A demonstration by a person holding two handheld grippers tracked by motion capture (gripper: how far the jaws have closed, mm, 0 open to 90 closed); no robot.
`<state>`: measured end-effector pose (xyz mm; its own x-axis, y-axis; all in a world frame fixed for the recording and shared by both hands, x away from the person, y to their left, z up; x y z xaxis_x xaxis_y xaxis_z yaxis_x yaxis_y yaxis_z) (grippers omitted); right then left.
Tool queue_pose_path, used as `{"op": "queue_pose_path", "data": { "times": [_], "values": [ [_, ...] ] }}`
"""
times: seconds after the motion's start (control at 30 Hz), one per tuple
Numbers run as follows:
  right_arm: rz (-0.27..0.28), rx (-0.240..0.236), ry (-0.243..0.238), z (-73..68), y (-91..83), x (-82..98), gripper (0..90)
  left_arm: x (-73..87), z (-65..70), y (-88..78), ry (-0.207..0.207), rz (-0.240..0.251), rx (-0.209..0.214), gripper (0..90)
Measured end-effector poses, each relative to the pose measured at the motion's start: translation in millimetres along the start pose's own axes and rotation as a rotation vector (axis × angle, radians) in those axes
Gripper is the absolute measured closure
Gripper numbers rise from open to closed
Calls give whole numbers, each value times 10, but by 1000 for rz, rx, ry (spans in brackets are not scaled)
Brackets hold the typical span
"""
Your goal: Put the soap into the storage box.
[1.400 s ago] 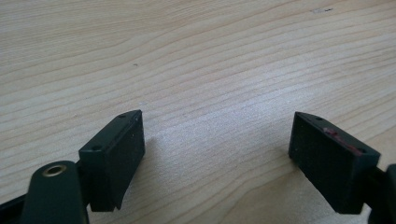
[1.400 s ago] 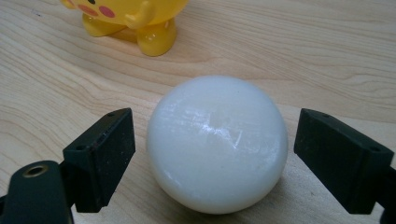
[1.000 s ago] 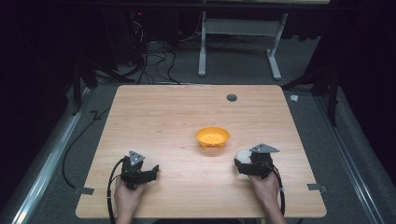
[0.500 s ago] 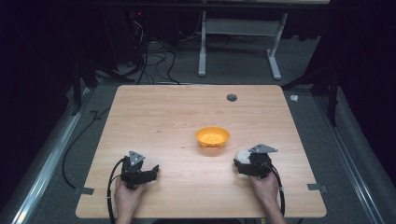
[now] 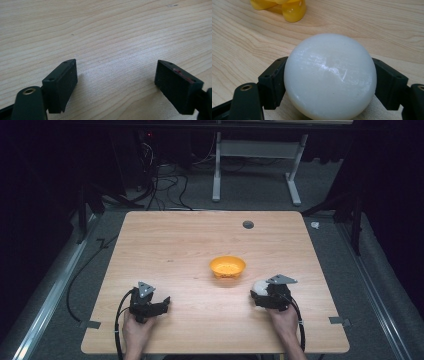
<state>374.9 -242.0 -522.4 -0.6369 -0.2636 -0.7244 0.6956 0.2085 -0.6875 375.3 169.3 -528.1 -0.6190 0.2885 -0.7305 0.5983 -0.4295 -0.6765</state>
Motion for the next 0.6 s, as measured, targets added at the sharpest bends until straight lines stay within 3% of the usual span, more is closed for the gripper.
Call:
{"op": "queue_pose_path", "data": {
  "times": [0.6],
  "values": [
    [24,-12,5,-1,-59,-38,234,0,0,0,1,0,-1,190]
  ]
}}
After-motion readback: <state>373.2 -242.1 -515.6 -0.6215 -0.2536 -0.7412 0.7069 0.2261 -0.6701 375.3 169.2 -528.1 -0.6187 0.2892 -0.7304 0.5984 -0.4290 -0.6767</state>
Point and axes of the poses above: each handheld gripper's, and its own axes: y roughly forward along the jaws, x roughly out of its underside, z roughly to its right, the point moved 3 cm from there along y, roughly forward along the jaws, and after that the axes turned 6 degrees about x, right-handed, at the moved point
